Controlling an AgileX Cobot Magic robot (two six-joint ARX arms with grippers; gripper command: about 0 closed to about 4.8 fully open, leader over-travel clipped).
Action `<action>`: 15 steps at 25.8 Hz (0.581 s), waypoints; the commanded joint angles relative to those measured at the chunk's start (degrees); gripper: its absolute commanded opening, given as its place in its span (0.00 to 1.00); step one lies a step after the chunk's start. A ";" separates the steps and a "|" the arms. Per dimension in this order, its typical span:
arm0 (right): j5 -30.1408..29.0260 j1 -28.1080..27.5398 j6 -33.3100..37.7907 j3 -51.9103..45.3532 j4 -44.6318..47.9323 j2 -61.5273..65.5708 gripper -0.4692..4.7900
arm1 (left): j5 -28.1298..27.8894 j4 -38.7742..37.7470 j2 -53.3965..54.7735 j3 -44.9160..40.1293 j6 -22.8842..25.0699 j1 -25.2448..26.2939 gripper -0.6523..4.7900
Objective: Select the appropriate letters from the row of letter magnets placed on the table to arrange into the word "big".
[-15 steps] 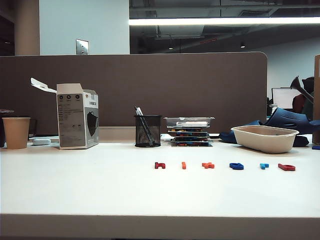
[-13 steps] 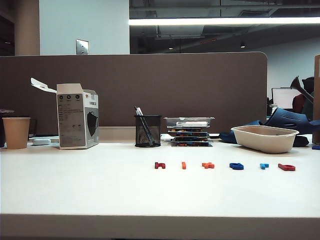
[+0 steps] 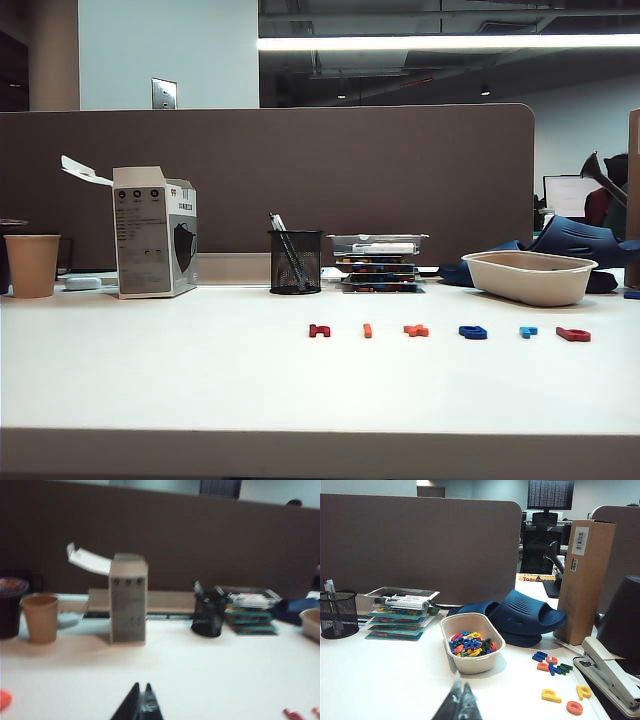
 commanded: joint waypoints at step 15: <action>0.20 -0.15 -0.11 -0.31 0.68 -0.39 0.09 | 13.05 -52.61 25.79 57.11 -8.46 0.02 0.11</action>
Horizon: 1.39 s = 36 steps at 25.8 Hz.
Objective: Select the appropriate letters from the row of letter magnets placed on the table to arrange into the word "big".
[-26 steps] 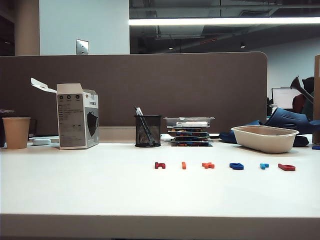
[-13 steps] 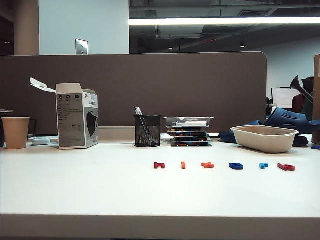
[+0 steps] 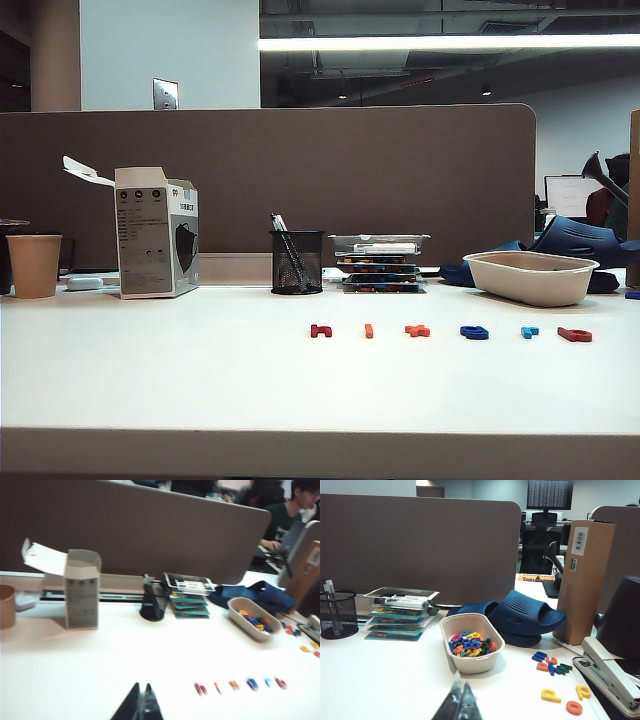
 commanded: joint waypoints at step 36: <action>3.56 -0.20 -0.09 -0.11 -3.52 -0.39 0.09 | -45.03 -19.82 49.72 31.98 -46.99 -67.69 0.11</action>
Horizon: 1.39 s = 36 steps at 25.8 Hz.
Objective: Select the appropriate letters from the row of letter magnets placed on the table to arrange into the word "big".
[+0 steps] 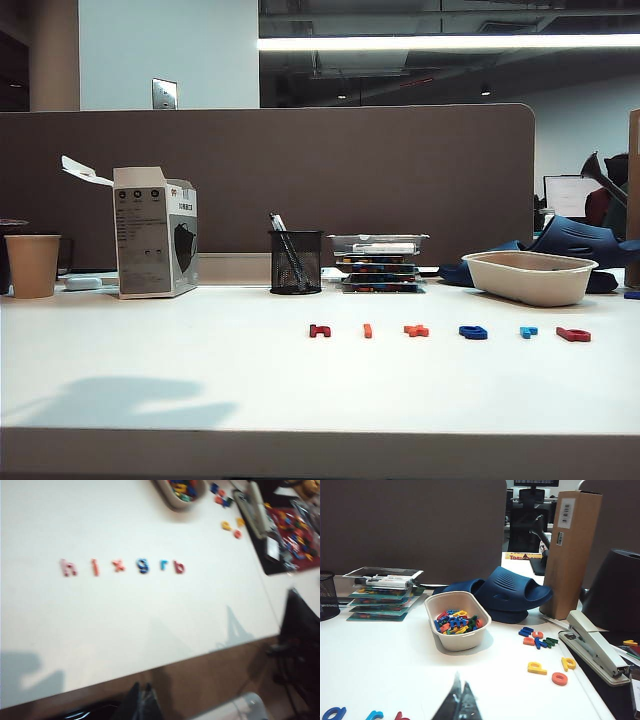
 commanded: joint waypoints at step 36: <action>0.20 10.82 14.73 87.19 -72.89 81.22 0.33 | -5.81 -3.28 0.09 0.24 -6.69 -0.33 0.11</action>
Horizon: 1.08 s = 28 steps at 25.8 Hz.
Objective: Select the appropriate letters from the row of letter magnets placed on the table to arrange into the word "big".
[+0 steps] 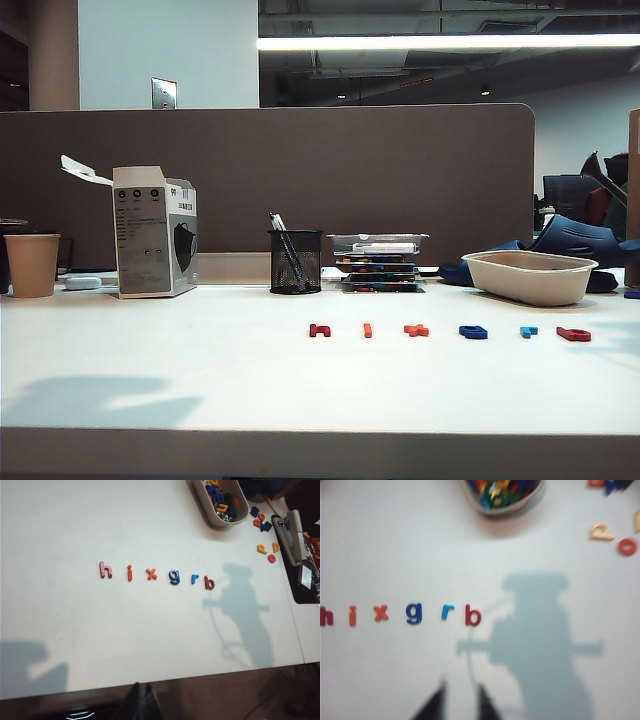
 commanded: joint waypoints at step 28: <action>4.24 6.64 1.53 -1.25 8.92 33.81 0.63 | -0.48 0.31 -0.07 0.24 -0.09 0.00 0.11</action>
